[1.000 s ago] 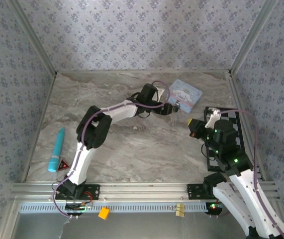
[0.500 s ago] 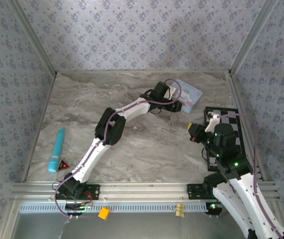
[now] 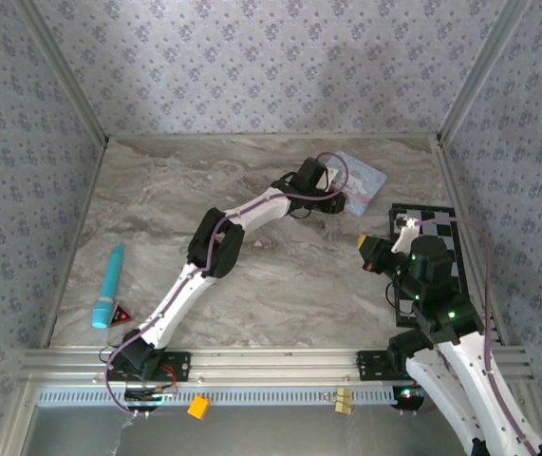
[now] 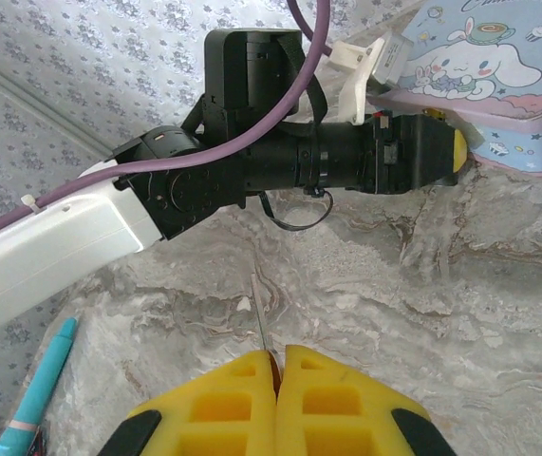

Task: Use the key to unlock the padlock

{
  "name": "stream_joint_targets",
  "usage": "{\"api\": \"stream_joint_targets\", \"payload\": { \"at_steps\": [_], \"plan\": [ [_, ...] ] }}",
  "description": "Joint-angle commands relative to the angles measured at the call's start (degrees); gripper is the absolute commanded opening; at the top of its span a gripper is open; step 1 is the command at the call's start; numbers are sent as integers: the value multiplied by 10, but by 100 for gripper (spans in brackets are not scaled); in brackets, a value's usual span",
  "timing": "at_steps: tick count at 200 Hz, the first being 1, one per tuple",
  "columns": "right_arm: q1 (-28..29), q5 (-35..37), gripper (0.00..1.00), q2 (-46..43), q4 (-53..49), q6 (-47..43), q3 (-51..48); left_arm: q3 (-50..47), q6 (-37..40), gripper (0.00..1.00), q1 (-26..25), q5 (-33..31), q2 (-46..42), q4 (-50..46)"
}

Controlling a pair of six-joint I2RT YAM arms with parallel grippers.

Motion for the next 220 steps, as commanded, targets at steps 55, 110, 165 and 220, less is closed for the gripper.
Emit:
{"api": "stream_joint_targets", "payload": {
  "at_steps": [55, 110, 165, 220],
  "plan": [
    [-5, -4, 0, -4, 12, -5, -7, -98, -17, 21, -4, -20, -50, 56],
    [-4, -25, 0, 16, 23, 3, -10, -299, -47, 12, 10, -45, -175, 173],
    [2, -49, 0, 65, 50, 7, -20, -600, -97, 9, 58, -77, -362, 275],
    [34, -42, 0, 124, 91, 7, -14, -854, -161, 9, 89, -149, -535, 302]
  ]
}}
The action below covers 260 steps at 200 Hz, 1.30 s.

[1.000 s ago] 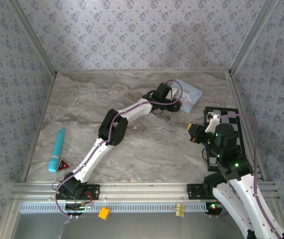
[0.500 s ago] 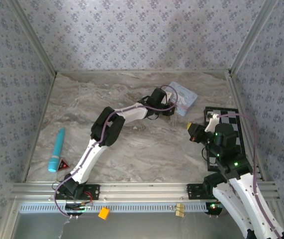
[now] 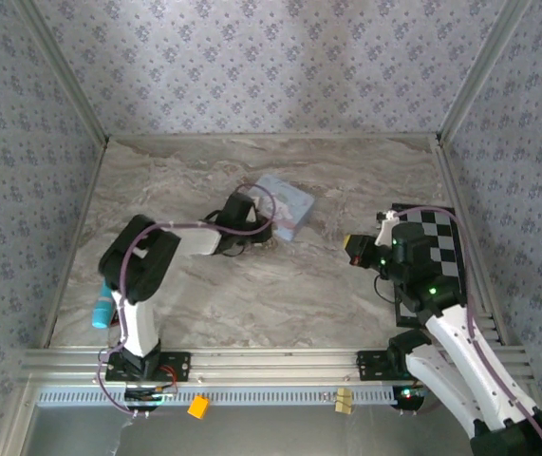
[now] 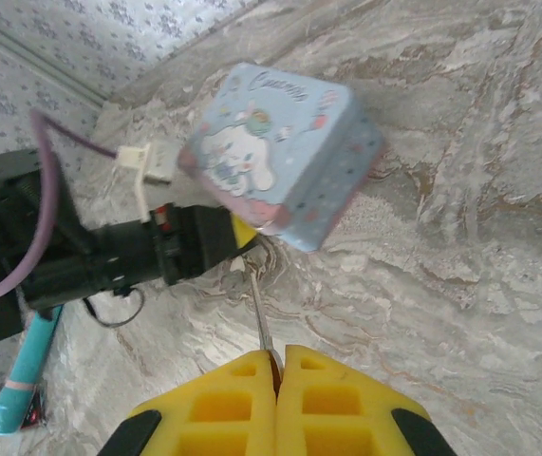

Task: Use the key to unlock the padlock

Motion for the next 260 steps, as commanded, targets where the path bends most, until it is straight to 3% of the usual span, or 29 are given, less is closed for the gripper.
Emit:
{"api": "stream_joint_targets", "payload": {
  "at_steps": [1, 29, 70, 112, 151, 206, 260],
  "plan": [
    [16, -2, 0, 16, 30, 4, 5, -68, -49, 9, 1, -53, -67, 16],
    [42, 16, 0, 42, 42, 4, 16, -126, -101, 8, -12, -86, -126, -16],
    [67, 29, 0, 78, 57, 4, 28, -118, -140, 11, -65, -55, -117, -4],
    [86, 46, 0, 87, 45, 3, 38, -99, -177, 19, -86, -36, -79, 8],
    [88, 54, 0, 80, 42, 4, 30, -117, -177, 31, -97, -62, -88, 13],
    [93, 54, 0, 83, 47, 4, 27, -192, -143, 37, -96, -98, -96, 153],
    [98, 55, 0, 81, 46, 18, 27, -264, -123, 42, -88, -91, -61, 348]
  ]
}}
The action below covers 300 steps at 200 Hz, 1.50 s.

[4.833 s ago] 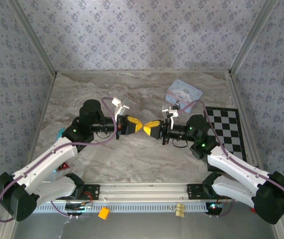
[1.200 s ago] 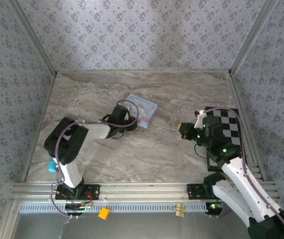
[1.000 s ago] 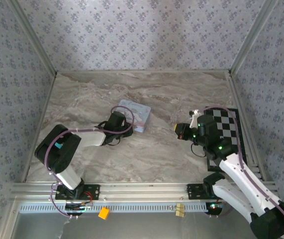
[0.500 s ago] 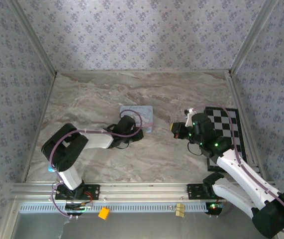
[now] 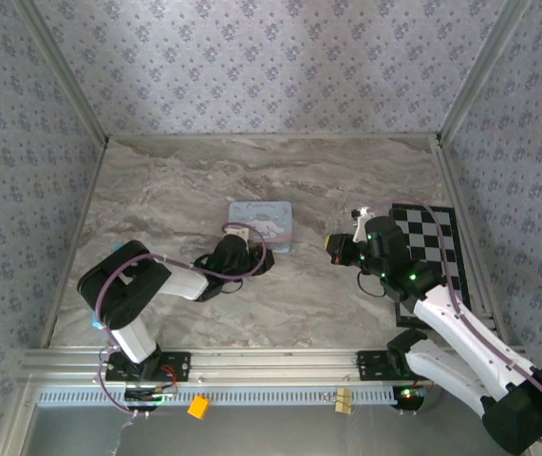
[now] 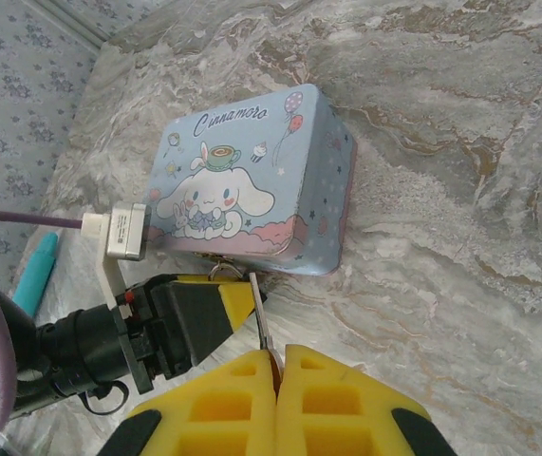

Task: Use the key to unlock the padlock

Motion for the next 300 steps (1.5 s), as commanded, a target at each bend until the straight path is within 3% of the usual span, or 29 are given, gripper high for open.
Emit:
{"api": "stream_joint_targets", "payload": {
  "at_steps": [1, 35, 68, 95, 134, 173, 253, 300],
  "plan": [
    [5, 9, 0, -6, 3, 12, 9, -29, 24, 42, 9, -23, 27, 86],
    [8, 9, 0, -6, 4, 13, 8, -66, 15, 38, 10, -32, 46, 161],
    [14, 8, 0, -2, 10, 16, 9, -68, 10, 32, 13, -38, 60, 176],
    [19, 11, 0, 0, 5, 16, 7, -71, 10, 28, 13, -41, 54, 173],
    [23, 16, 0, -5, 6, 20, -2, -62, 13, 34, 9, -32, 66, 177],
    [25, 18, 0, -5, 6, 20, -1, -45, 15, 33, 6, -10, 83, 179],
    [27, 18, 0, -4, 3, 22, -6, -51, 19, 18, 2, -9, 48, 164],
    [36, 14, 0, 0, 13, 37, -23, -57, 22, 14, -1, -15, 19, 146]
  ]
}}
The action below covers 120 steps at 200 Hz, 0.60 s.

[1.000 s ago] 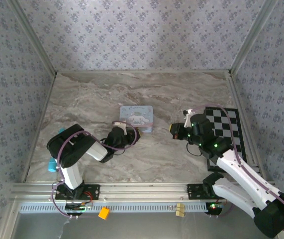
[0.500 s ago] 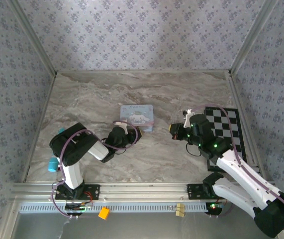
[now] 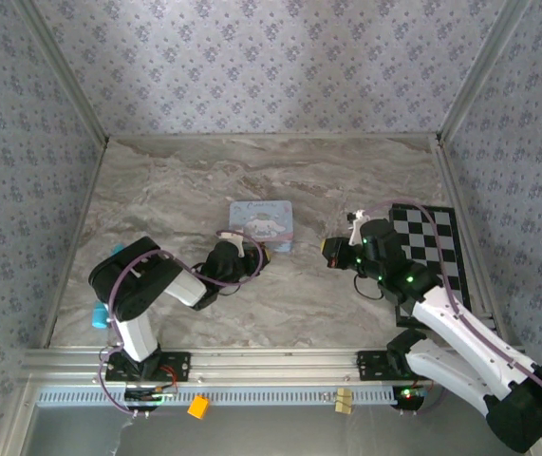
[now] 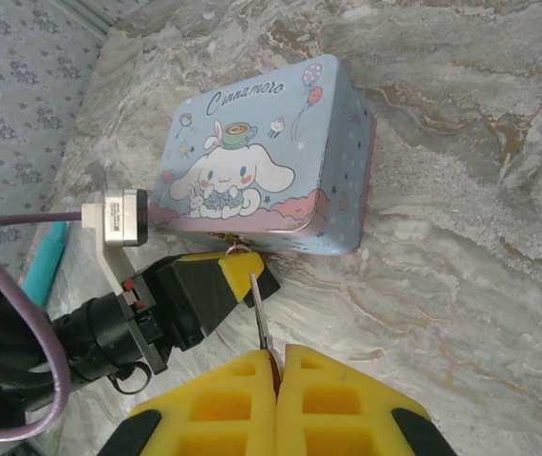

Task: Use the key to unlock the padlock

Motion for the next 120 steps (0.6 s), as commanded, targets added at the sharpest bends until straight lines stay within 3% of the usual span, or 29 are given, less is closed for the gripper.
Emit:
{"api": "stream_joint_targets", "payload": {
  "at_steps": [1, 46, 120],
  "plan": [
    [6, 5, 0, 0, 9, 17, -14, -9, 10, 14, -5, 1, -21, -17],
    [14, -6, 0, 5, 28, 43, -39, 0, -16, 14, -1, 27, -36, -30],
    [60, -40, 0, 70, 195, 155, -135, 53, -125, 9, 30, 92, -80, -187]
  ]
}}
